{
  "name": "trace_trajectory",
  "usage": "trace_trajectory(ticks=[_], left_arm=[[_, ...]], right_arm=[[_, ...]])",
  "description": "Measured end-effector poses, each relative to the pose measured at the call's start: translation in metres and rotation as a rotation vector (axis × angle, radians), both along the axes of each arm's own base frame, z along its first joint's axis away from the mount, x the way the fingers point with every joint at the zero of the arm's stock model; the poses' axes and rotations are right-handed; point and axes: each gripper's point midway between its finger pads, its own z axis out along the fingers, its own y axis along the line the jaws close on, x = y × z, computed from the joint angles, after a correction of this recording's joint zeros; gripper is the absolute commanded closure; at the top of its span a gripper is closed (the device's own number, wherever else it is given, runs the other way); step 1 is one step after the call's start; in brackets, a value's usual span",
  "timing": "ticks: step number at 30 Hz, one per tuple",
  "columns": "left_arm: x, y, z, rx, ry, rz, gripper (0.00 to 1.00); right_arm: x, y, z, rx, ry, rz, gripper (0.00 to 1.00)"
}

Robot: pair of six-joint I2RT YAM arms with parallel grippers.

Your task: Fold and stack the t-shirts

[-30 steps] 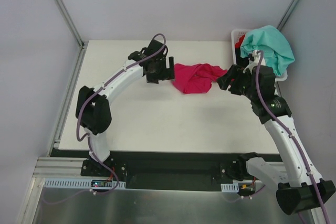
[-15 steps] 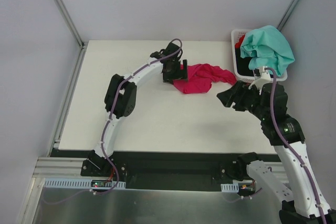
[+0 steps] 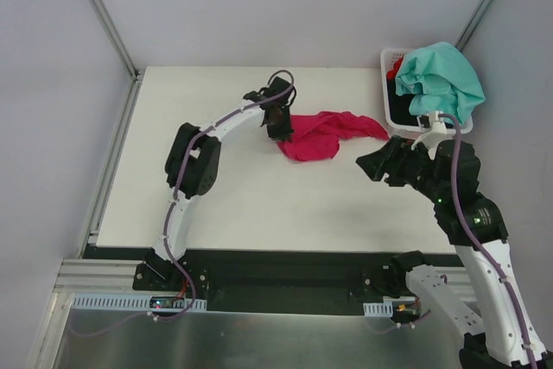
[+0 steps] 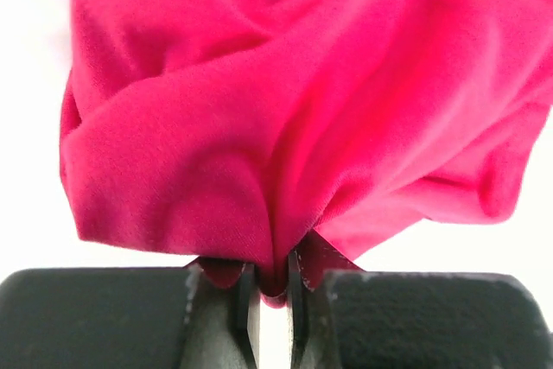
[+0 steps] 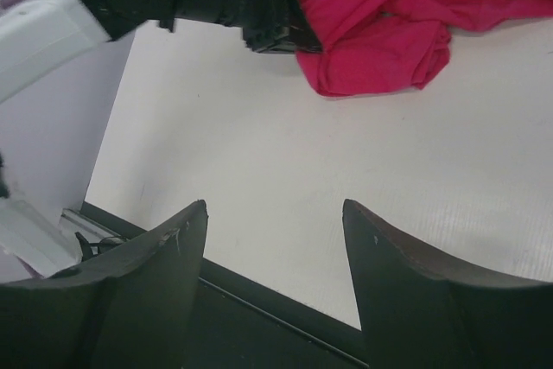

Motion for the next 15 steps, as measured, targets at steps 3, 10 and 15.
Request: trace_trajectory(ticks=[3,10,15], left_arm=[[-0.033,0.032,0.033,0.055,0.004,0.02,1.0],[-0.098,0.103,0.226,-0.017,-0.3,0.088,1.0],[-0.144,0.144,0.318,-0.09,-0.476,0.134,1.0]], right_arm=[[0.003,0.003,-0.024,-0.005,0.056,0.008,0.34],[0.009,0.016,-0.073,-0.036,0.186,0.045,0.36],[0.006,0.037,-0.092,-0.065,0.229,0.109,0.37]])
